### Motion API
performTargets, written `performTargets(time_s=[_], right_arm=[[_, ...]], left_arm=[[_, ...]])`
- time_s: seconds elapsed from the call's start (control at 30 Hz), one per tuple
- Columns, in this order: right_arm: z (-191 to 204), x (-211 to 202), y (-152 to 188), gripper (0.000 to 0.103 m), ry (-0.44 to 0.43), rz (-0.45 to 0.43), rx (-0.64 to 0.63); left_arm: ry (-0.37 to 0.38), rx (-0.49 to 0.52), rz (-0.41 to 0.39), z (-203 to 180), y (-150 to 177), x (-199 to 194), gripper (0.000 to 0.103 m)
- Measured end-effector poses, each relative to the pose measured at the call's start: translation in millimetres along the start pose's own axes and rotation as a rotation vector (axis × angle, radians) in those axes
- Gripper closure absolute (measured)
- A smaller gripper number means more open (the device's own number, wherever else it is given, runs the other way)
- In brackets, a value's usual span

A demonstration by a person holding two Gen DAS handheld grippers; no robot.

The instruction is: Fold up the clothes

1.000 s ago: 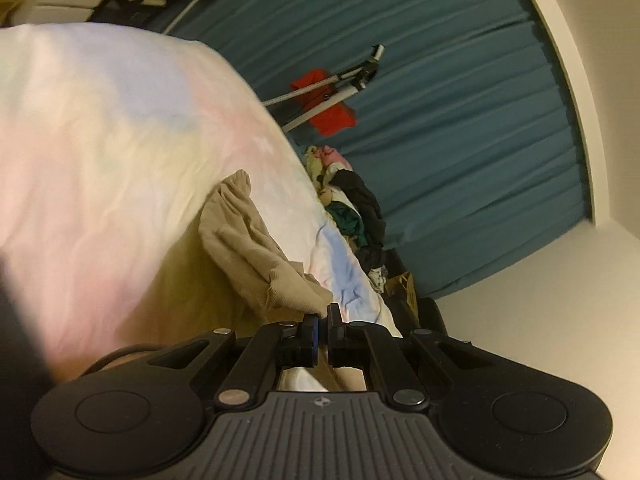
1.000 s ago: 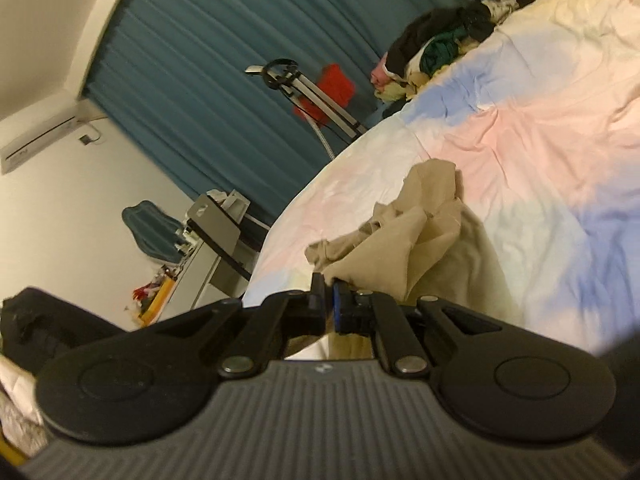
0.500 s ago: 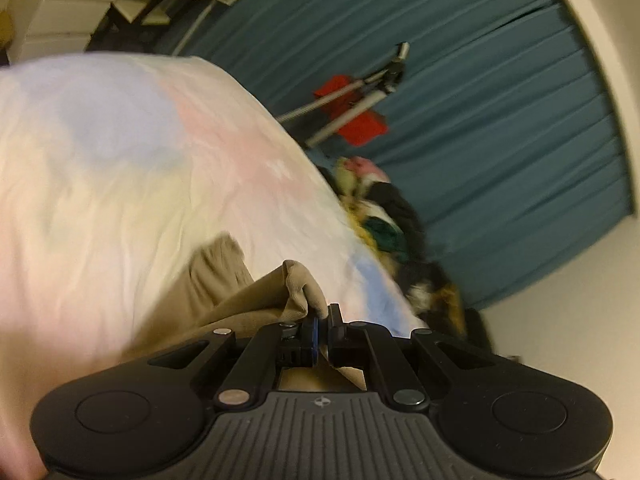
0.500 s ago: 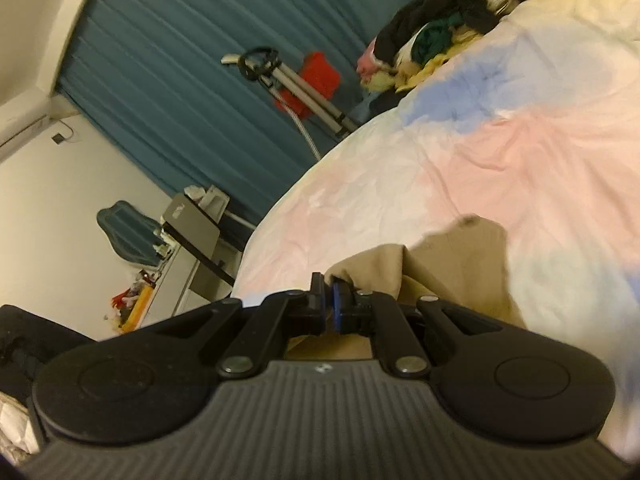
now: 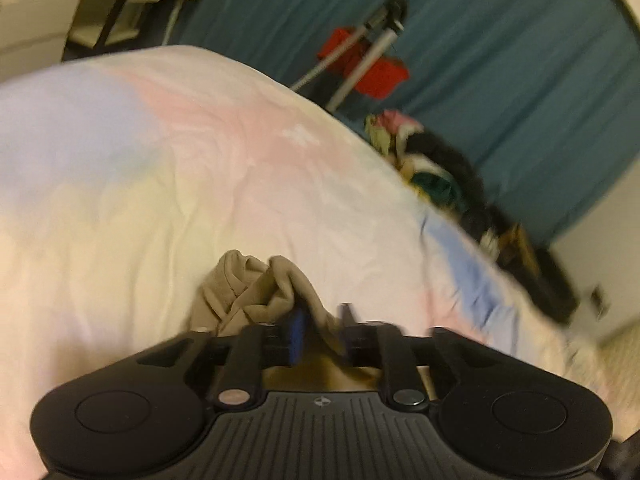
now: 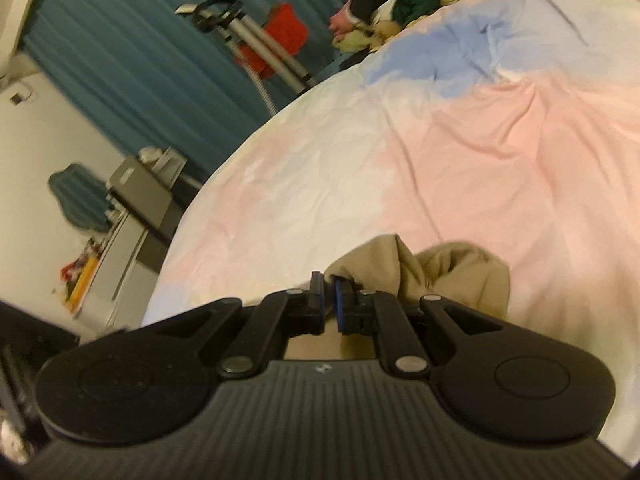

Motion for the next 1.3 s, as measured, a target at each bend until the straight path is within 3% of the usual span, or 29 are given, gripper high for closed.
performTargets(time_s=[0.03, 0.07, 0.1, 0.13, 0.17, 0.2, 0.23, 0.3, 0.47, 0.53, 0.7, 0.83, 1.0, 1.1, 1.2, 1.3], right_arm=[[6, -4, 4, 0.091, 0.008, 0.003, -0.031], [11, -8, 8, 0.086, 0.015, 0.004, -0.060], [16, -12, 13, 0.078, 0.014, 0.003, -0.080], [19, -16, 17, 0.048, 0.009, 0.001, -0.088], [20, -18, 22, 0.022, 0.004, -0.005, -0.091], [21, -19, 26, 0.021, 0.003, -0.009, -0.098], [23, -18, 28, 0.022, 0.011, -0.011, -0.115], [29, -12, 31, 0.033, 0.039, 0.005, -0.174], [30, 22, 22, 0.074, 0.215, 0.000, -0.281], [24, 38, 16, 0.074, 0.285, -0.018, -0.322], [13, 70, 15, 0.074, 0.343, 0.008, -0.354], [22, 50, 22, 0.071, 0.341, 0.002, -0.343], [34, 4, 40, 0.071, 0.313, -0.001, -0.341], [42, -21, 55, 0.070, 0.290, -0.004, -0.362], [43, -32, 71, 0.070, 0.293, -0.004, -0.366], [33, -23, 86, 0.070, 0.310, 0.044, -0.343]], left_arm=[[-0.017, 0.034, 0.007, -2, 1, -2, 0.054], [-0.028, 0.063, 0.004, -4, 3, -6, 0.049], [-0.037, 0.104, 0.006, -8, 8, -12, 0.037], [-0.047, 0.146, 0.008, -12, 13, -18, 0.028], [-0.056, 0.187, 0.010, -16, 19, -24, 0.026], [-0.062, 0.229, 0.010, -21, 24, -29, 0.026], [-0.057, 0.272, 0.006, -26, 29, -32, 0.026], [-0.061, 0.334, 0.010, -33, 35, -26, 0.025], [-0.138, 0.365, 0.043, -32, 29, 20, 0.025], [-0.171, 0.375, 0.050, -29, 25, 39, 0.025], [-0.232, 0.428, 0.055, -22, 34, 68, 0.024], [-0.246, 0.477, 0.037, -29, 46, 60, 0.024], [-0.163, 0.447, 0.057, -31, 60, 22, 0.024], [-0.154, 0.450, 0.048, -31, 73, -4, 0.024], [-0.141, 0.451, 0.038, -31, 85, -23, 0.023], [-0.152, 0.414, 0.086, -23, 96, -21, 0.022]])
Point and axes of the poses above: each gripper's, at about its wrist camera, not at the fingertips, and x roughly the way its jaws point, z to its left, y to its underside, the point moved 5 cm from there along x, roughly the way its jaws point, and after that the axes turned 14 degrees about z, right-handed, at the moved point
